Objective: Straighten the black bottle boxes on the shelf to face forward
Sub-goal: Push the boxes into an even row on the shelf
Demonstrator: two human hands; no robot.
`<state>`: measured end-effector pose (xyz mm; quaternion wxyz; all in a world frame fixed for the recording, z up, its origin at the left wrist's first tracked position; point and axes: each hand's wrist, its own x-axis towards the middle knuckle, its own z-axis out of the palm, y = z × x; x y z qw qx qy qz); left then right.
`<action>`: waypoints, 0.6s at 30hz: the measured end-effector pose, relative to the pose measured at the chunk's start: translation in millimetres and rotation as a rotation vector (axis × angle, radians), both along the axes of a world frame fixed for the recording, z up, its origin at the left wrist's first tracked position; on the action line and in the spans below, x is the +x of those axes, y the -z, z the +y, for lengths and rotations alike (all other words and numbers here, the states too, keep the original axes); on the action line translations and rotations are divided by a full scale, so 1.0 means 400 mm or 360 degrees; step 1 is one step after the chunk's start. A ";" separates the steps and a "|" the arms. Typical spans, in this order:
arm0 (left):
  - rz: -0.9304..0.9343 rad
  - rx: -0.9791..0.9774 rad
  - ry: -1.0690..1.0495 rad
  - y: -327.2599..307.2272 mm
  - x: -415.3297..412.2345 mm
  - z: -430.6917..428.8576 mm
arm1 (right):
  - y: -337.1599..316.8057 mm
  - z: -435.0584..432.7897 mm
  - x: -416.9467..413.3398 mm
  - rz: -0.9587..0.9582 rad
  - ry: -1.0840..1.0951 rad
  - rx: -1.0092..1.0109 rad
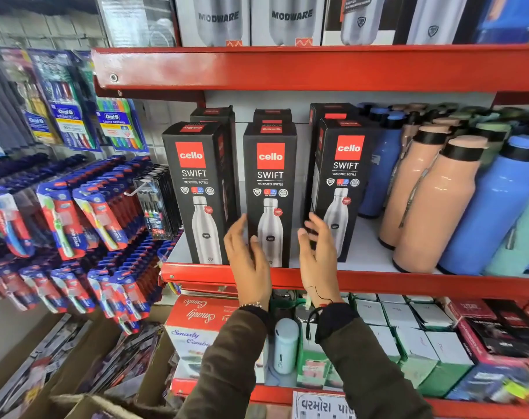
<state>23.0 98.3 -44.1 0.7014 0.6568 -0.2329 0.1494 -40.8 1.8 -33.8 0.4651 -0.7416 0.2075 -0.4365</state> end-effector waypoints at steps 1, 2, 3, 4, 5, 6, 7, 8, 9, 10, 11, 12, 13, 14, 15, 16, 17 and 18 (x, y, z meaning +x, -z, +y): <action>-0.0074 -0.0041 -0.0061 -0.003 -0.012 -0.011 | -0.005 -0.011 -0.015 -0.0060 0.0045 -0.0028; -0.0149 -0.0063 -0.0113 -0.007 -0.023 -0.021 | -0.009 -0.025 -0.029 -0.0122 0.0103 -0.0062; -0.0227 -0.0060 -0.0156 -0.011 -0.036 -0.033 | -0.010 -0.043 -0.042 -0.0173 0.0177 -0.0101; -0.0299 -0.0043 -0.0174 -0.015 -0.051 -0.045 | -0.011 -0.064 -0.053 -0.0205 0.0253 -0.0135; -0.0358 -0.0022 -0.0161 -0.019 -0.065 -0.058 | -0.012 -0.086 -0.063 -0.0217 0.0321 -0.0157; -0.0414 0.0000 -0.0112 -0.026 -0.080 -0.071 | -0.010 -0.109 -0.071 -0.0217 0.0364 -0.0166; -0.0459 0.0023 -0.0030 -0.031 -0.092 -0.085 | -0.010 -0.129 -0.077 -0.0213 0.0385 -0.0163; -0.0484 0.0047 0.0077 -0.036 -0.103 -0.102 | -0.008 -0.150 -0.083 -0.0207 0.0382 -0.0148; -0.0483 0.0075 0.0194 -0.040 -0.111 -0.123 | -0.007 -0.170 -0.087 -0.0183 0.0357 -0.0124; -0.0463 0.0120 0.0293 -0.043 -0.114 -0.144 | -0.004 -0.188 -0.086 -0.0143 0.0310 -0.0084; -0.0426 0.0172 0.0353 -0.043 -0.113 -0.166 | -0.003 -0.203 -0.081 -0.0085 0.0252 -0.0034; -0.0368 0.0225 0.0386 -0.043 -0.113 -0.190 | -0.001 -0.218 -0.075 -0.0028 0.0199 0.0011; -0.0283 0.0266 0.0407 -0.043 -0.111 -0.214 | 0.002 -0.233 -0.067 0.0029 0.0159 0.0043; -0.0167 0.0285 0.0425 -0.044 -0.109 -0.234 | 0.004 -0.245 -0.060 0.0077 0.0121 0.0066; -0.0024 0.0285 0.0439 -0.043 -0.102 -0.253 | 0.005 -0.253 -0.054 0.0113 0.0082 0.0090; 0.0120 0.0279 0.0450 -0.042 -0.095 -0.268 | 0.006 -0.259 -0.050 0.0130 0.0044 0.0119; 0.0257 0.0276 0.0455 -0.040 -0.083 -0.279 | 0.006 -0.261 -0.047 0.0137 0.0020 0.0158; 0.0363 0.0278 0.0462 -0.039 -0.074 -0.285 | 0.007 -0.263 -0.047 0.0140 0.0013 0.0193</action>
